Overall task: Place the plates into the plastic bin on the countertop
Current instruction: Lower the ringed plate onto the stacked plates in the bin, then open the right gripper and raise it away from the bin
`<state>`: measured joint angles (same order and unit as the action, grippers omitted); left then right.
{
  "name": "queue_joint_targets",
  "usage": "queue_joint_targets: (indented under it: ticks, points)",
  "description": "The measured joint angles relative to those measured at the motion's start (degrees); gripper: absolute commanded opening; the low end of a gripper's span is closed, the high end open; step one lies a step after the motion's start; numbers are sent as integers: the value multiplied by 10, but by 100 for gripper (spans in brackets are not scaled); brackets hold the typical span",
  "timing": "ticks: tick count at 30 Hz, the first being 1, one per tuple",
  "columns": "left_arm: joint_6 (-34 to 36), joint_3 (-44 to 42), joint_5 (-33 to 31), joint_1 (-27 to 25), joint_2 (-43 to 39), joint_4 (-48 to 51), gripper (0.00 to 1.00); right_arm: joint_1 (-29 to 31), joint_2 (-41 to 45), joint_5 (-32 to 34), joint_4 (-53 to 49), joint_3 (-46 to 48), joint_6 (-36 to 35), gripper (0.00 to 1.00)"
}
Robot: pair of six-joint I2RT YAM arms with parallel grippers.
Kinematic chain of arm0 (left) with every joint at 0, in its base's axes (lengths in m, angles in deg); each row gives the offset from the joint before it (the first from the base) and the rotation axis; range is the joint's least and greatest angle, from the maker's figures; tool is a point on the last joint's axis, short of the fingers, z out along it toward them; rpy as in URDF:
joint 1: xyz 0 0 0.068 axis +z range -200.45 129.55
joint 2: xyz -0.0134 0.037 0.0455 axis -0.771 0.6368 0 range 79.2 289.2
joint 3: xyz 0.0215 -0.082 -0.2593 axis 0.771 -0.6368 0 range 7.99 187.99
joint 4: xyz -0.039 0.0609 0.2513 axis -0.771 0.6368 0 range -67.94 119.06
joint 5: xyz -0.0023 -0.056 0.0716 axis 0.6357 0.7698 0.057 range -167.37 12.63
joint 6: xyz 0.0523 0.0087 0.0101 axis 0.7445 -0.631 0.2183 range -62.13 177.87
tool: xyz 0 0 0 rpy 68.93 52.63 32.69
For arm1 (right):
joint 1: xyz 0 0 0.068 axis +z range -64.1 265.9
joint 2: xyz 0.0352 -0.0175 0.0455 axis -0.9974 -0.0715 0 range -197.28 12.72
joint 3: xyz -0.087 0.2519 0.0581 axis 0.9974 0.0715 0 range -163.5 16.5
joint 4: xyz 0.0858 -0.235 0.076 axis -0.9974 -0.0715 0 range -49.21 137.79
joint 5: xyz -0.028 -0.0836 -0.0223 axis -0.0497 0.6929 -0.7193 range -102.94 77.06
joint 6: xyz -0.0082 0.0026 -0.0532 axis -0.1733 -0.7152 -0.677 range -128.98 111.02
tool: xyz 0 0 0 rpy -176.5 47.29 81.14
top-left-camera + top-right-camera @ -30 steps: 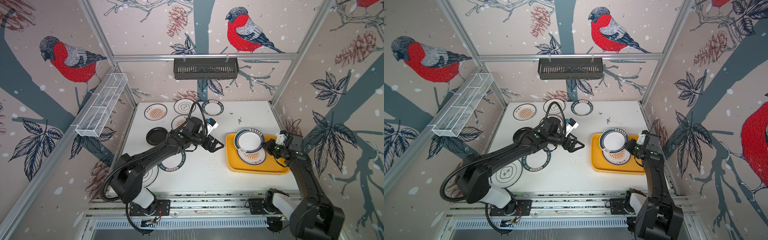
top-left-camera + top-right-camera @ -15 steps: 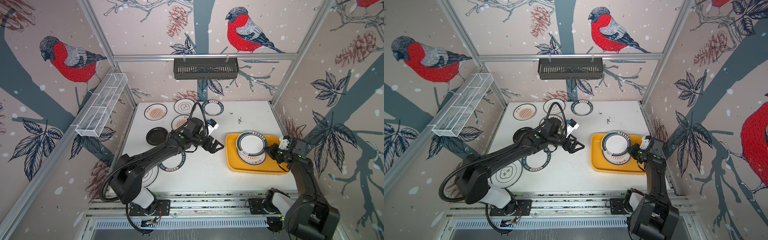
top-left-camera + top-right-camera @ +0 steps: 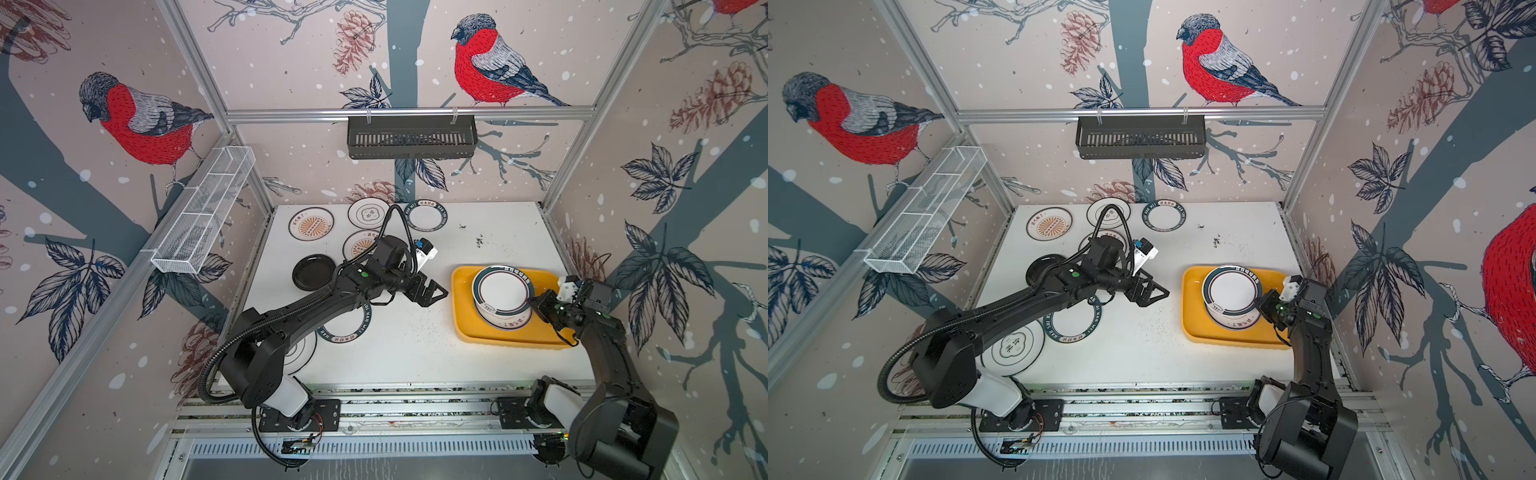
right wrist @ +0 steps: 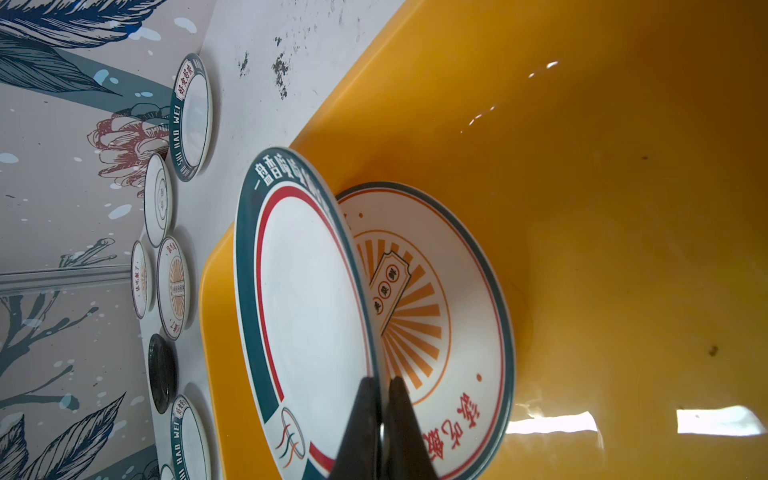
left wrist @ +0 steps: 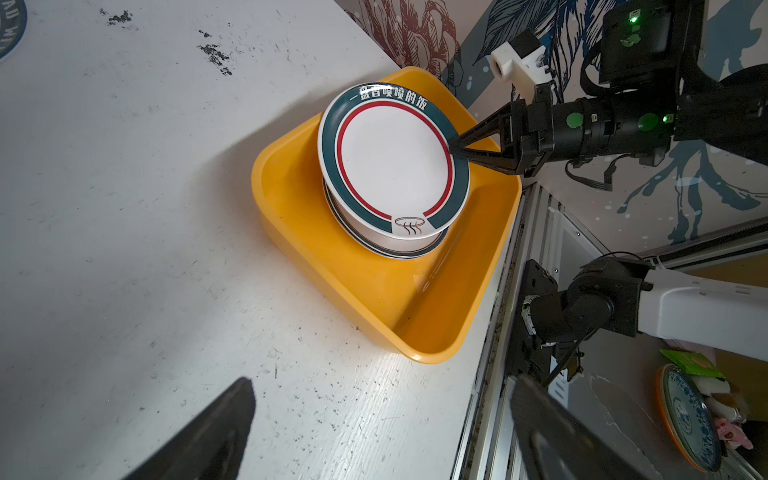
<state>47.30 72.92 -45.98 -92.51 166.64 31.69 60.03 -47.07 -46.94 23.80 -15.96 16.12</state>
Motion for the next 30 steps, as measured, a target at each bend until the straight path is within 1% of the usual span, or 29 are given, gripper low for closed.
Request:
queue_joint_targets:
  ticks: [5, 9, 14, 16, 18, 19, 20, 21, 22, 25, 26, 30]
  points:
    - [0, 0, -2, 0, 0, 0, 96, 2, 6, 35, -24, 4, 2, 1]
    - [0, 0, -2, 0, 2, 0, 96, 7, 23, 42, -25, 10, 3, 1]
    - [0, 0, -4, 0, 2, 0, 96, 7, 20, 49, -21, 19, 7, 1]
    - [0, 0, -5, 0, 2, 0, 96, 7, 15, 49, -15, 22, 15, 3]
    - [0, 0, -6, 0, 2, 0, 96, 7, 7, 45, -11, 25, 17, 8]
    - [0, 0, -6, 0, 2, 0, 96, 7, 3, 44, -9, 25, 17, 12]
    - [0, 0, -7, 0, 2, 0, 96, 8, 0, 44, -6, 26, 17, 21]
    - [0, 0, -8, 0, 2, 0, 96, 9, -2, 46, -4, 26, 17, 27]
    - [0, 0, -9, 0, 2, 0, 96, 10, -4, 47, -4, 26, 17, 29]
    - [0, 0, -14, 0, 2, 0, 96, 12, -7, 50, -3, 26, 17, 41]
    - [0, 0, -15, 0, 2, 0, 96, 13, -7, 52, -3, 26, 17, 44]
    - [0, 0, -16, 0, 2, 1, 96, 19, -7, 55, 0, 25, 17, 51]
